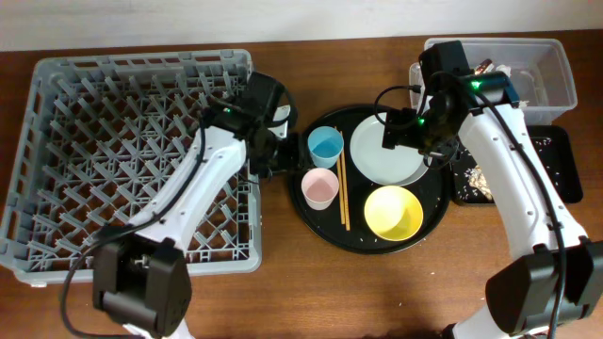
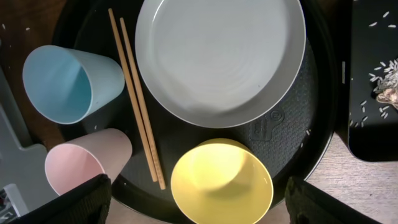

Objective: Sort waste into correct bins and load items into the dishwasher rack
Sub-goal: 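Grasp the pink cup with the right gripper, then hand the pink cup from the right gripper to the left gripper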

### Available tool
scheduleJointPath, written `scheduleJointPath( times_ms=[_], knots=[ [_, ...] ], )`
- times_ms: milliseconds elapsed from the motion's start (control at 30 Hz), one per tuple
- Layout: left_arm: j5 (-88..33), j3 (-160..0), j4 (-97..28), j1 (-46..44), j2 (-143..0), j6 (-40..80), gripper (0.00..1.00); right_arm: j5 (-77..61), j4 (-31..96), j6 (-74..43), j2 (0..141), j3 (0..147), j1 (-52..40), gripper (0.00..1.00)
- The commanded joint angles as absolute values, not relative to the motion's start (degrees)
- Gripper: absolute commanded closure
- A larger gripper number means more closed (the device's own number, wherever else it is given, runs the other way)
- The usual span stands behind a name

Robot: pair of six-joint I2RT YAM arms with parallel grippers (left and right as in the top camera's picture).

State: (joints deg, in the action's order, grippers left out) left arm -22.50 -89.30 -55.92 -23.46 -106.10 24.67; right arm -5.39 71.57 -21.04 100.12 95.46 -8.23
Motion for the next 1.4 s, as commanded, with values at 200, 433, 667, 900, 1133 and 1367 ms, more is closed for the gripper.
scheduleJointPath(
  times_ms=[200,433,667,900,1133,1367],
  knots=[
    [-17.5,-90.3,-58.2,-20.7,-108.2,26.5,0.51,-8.7,68.5,-21.5,100.2,92.1,-14.5,0.23],
    [-17.6,-93.1,-58.2,-9.9,-101.9,23.1,0.50,-9.9,56.9,-28.2,100.8,81.1,-23.9,0.38],
    [-17.6,-93.1,-56.2,-9.1,-101.5,23.1,0.38,-11.8,44.1,-29.5,101.3,69.9,-24.8,0.54],
    [-21.6,-93.1,-56.2,-9.1,-101.5,23.1,0.08,-13.1,48.8,-28.9,96.7,74.4,-22.9,0.96],
    [-83.2,-93.1,-36.9,-3.9,-101.5,16.2,0.01,-55.4,26.6,-22.5,85.0,76.9,-7.6,0.96],
    [-90.2,-93.1,-33.8,-6.5,-101.5,16.1,0.01,-62.1,6.4,-24.5,90.3,76.9,-14.3,0.96]
  ],
)
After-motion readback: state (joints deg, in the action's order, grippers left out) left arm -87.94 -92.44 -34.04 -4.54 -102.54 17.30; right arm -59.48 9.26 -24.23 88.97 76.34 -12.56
